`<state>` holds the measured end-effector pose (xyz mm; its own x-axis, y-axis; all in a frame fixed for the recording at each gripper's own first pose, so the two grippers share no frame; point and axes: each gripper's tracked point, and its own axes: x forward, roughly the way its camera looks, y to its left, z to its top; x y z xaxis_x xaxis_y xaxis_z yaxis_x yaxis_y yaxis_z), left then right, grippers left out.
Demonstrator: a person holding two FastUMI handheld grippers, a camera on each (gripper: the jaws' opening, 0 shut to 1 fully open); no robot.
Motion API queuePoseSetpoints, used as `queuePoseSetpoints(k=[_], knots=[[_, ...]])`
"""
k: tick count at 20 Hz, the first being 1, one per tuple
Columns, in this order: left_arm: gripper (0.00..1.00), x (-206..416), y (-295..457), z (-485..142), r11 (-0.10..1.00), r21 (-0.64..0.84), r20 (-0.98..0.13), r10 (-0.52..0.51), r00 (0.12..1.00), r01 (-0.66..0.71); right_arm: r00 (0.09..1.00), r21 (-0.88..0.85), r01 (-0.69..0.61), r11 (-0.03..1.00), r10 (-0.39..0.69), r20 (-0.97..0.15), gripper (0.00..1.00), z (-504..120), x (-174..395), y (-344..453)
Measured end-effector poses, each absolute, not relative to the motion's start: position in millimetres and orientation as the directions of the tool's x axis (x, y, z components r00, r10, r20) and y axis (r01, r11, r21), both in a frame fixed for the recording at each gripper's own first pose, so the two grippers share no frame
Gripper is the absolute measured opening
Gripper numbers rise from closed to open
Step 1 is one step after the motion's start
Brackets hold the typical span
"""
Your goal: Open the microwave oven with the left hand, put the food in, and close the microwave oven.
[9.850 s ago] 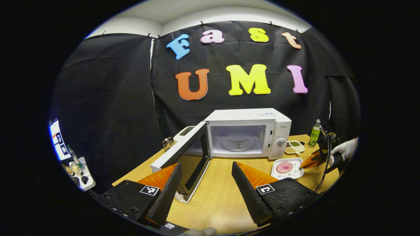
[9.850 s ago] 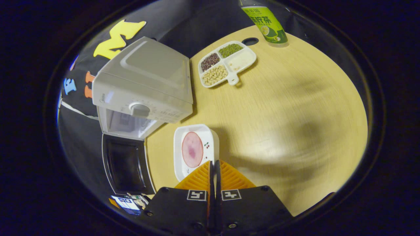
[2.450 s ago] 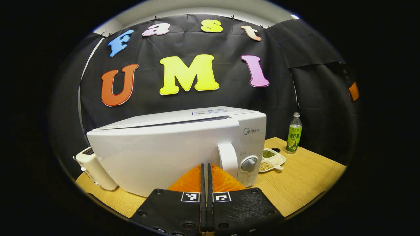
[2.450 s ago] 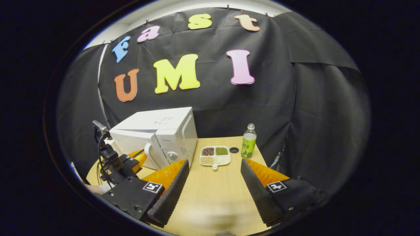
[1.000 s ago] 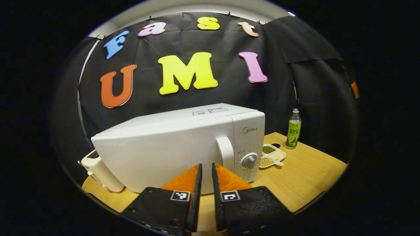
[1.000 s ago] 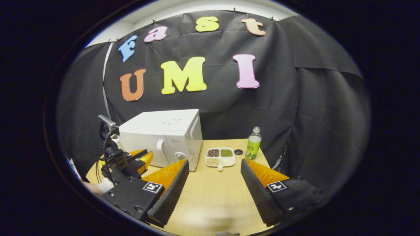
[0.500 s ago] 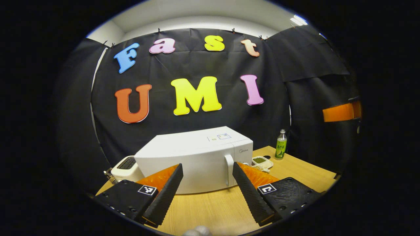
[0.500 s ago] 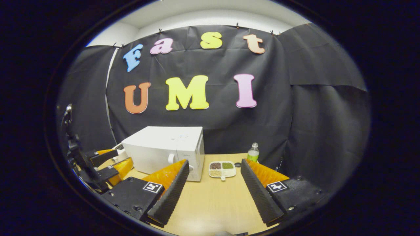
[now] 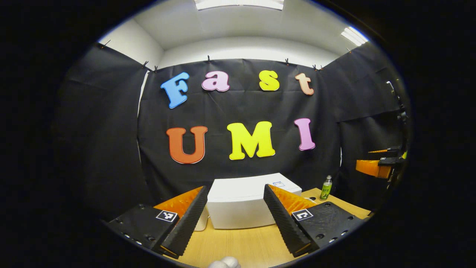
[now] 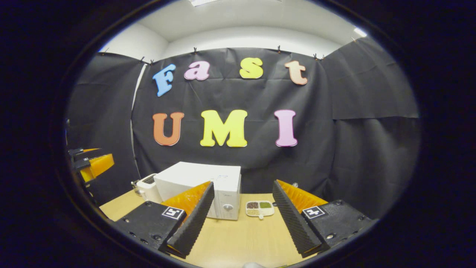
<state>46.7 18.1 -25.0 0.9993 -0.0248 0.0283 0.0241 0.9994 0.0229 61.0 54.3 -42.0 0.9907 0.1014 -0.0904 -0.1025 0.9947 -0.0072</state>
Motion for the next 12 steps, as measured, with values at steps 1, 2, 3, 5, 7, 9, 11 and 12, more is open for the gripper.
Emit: queuePoseSetpoints(k=[1,2,3,5,7,9,11,12], knots=[[0.95,43.1,21.4,-20.3,1.000,0.013,0.033,-0.016,0.999,0.016,0.991,-0.007,-0.106,0.994,0.105,-0.083,1.00,-37.4,57.8,58.1],[0.95,40.2,20.9,-17.0,1.000,-0.004,0.037,-0.020,0.999,0.020,0.991,-0.010,-0.110,0.994,0.109,-0.079,0.92,-34.2,55.0,60.6],[0.96,38.6,22.6,-16.0,1.000,-0.018,0.035,-0.016,0.999,0.016,0.991,-0.016,-0.113,0.993,0.111,-0.074,0.92,-30.9,52.4,62.2],[0.96,36.0,25.1,-12.2,0.999,-0.032,0.039,-0.009,0.999,0.010,0.992,-0.035,-0.108,0.994,0.105,-0.067,1.00,-25.2,51.1,62.9],[0.96,36.4,27.1,-6.9,0.999,-0.035,0.052,-0.004,0.999,0.006,0.994,-0.034,-0.094,0.995,0.092,-0.058,0.91,-19.2,50.6,61.0],[0.96,36.5,25.5,-6.4,0.999,-0.041,0.050,-0.004,0.999,0.007,0.994,-0.019,-0.094,0.995,0.092,-0.052,1.00,-15.9,49.2,61.8],[0.96,38.8,28.5,-7.5,0.999,-0.037,0.040,0.004,0.999,-0.003,0.995,-0.016,-0.084,0.996,0.083,-0.056,0.91,-17.0,49.1,56.8],[0.96,39.0,27.9,-7.0,0.999,-0.038,0.036,0.004,0.999,-0.003,0.995,-0.014,-0.081,0.997,0.080,-0.056,0.91,-16.6,49.9,54.7]])
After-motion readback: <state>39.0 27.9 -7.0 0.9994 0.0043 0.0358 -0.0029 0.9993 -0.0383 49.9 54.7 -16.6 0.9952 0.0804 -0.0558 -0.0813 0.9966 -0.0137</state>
